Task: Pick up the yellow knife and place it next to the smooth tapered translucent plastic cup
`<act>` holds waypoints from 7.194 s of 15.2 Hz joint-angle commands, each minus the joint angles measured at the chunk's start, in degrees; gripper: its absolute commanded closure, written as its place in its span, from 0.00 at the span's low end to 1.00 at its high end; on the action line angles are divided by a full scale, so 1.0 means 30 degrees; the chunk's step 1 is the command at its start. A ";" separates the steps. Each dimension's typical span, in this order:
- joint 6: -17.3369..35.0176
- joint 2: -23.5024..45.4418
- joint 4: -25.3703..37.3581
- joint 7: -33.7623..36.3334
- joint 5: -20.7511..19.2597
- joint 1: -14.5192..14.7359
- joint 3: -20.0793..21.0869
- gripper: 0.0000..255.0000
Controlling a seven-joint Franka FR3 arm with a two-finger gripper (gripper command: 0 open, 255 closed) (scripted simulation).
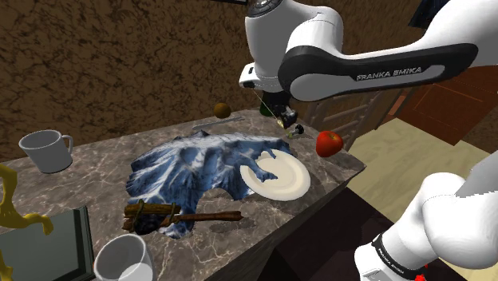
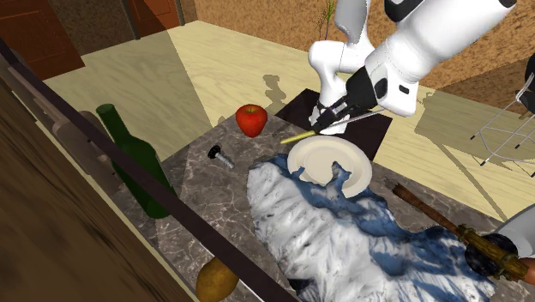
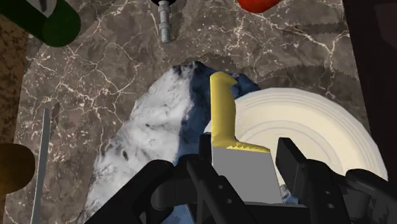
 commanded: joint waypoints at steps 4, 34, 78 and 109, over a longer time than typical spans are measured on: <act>-0.1264 0.0005 0.0282 0.1994 0.0832 0.1128 0.1342 1.00; -0.1822 0.4549 0.2075 1.0067 0.2131 0.4814 0.5252 1.00; 1.8959 0.2255 -0.9233 1.1050 0.0247 0.4411 0.5756 1.00; 1.1537 -0.3150 -0.5917 0.5314 0.6459 0.5544 0.4766 1.00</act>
